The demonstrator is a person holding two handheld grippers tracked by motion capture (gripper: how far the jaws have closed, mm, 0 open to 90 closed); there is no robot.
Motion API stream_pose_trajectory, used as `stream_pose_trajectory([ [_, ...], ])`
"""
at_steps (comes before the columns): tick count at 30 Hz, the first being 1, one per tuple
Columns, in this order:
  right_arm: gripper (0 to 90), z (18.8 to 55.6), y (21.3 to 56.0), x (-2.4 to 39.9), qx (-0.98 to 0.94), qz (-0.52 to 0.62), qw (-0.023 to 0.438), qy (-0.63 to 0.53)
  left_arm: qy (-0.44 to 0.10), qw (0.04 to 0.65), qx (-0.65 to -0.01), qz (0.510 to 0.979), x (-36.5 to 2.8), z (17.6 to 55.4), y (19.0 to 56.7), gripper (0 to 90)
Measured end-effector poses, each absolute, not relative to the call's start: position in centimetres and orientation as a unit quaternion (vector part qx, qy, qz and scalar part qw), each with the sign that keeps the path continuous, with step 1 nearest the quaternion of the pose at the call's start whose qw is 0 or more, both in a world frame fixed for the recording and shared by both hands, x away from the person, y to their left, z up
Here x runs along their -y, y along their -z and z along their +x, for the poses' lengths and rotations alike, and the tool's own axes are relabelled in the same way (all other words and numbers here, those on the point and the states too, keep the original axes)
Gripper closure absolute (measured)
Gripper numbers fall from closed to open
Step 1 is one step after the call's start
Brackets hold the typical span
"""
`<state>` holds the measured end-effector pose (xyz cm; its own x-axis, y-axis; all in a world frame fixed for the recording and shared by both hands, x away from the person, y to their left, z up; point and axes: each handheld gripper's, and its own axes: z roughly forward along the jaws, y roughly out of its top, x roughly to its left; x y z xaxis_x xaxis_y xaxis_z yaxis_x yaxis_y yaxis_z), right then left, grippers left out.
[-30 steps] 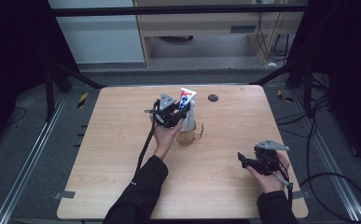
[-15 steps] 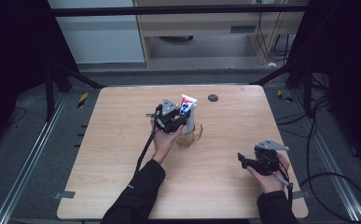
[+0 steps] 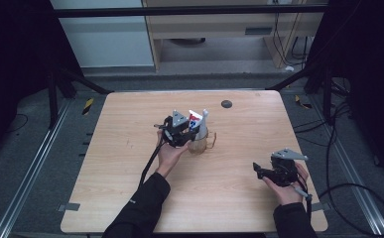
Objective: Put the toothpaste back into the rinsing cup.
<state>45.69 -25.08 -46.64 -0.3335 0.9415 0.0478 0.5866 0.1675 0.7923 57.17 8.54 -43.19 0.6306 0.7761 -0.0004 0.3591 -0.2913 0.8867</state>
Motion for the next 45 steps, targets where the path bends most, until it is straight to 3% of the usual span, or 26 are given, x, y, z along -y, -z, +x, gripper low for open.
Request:
stream_pose_trajectory([
  [9,26.0,45.7,46.6,25.1,-0.725,0.527,0.235,-0.375,-0.215,0.461,-0.360,0.782,-8.9,56.8,42.9,56.5],
  [13,26.0,45.7,46.7,25.2,-0.724,0.528,0.237,-0.374,-0.223,0.458,-0.354,0.785,-9.3,56.4,42.3,48.9],
  [25,25.2,45.5,46.6,25.5,-0.722,0.530,0.238,-0.375,-0.238,0.445,-0.337,0.795,-11.6,53.9,40.5,37.8],
  [45,20.2,45.3,46.7,26.3,-0.714,0.544,0.237,-0.372,-0.213,0.381,-0.444,0.782,-24.8,48.0,44.4,26.8],
])
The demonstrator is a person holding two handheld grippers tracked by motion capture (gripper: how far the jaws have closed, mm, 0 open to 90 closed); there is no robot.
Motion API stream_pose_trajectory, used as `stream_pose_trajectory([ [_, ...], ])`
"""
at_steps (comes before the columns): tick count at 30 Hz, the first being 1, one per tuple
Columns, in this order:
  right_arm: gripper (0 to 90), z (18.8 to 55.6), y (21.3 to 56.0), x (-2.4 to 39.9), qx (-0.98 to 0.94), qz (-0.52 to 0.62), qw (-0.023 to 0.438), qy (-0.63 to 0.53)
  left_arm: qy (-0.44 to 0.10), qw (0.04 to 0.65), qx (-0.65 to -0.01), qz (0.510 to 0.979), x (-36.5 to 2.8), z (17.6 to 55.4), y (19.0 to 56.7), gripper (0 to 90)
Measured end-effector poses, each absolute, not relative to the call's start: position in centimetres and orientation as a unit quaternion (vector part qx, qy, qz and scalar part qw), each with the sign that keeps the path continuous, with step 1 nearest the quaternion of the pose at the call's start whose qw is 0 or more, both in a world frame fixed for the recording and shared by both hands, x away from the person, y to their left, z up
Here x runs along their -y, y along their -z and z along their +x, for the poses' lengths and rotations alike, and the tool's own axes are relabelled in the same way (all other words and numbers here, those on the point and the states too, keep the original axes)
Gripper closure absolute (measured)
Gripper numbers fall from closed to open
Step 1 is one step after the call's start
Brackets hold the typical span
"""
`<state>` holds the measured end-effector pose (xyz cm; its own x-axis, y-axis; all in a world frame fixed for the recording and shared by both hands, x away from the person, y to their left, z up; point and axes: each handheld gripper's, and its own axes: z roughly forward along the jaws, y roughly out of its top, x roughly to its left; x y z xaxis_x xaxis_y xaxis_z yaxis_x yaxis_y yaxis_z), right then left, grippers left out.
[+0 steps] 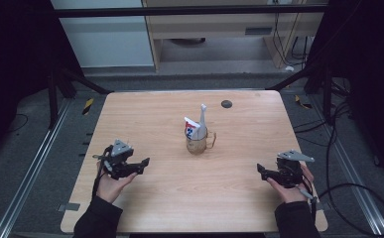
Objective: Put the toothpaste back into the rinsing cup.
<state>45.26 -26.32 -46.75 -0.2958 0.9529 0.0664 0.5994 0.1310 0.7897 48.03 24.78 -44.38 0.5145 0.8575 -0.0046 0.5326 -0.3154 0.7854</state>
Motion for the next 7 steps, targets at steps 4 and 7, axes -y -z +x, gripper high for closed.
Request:
stream_pose_trajectory([
  [4,19.8,45.5,46.8,26.0,-0.717,0.540,0.237,-0.370,-0.212,0.363,-0.455,0.785,-26.5,47.9,45.2,25.5],
  [7,19.4,45.6,46.9,25.8,-0.719,0.539,0.236,-0.370,-0.201,0.361,-0.460,0.786,-27.7,47.7,45.5,24.9],
])
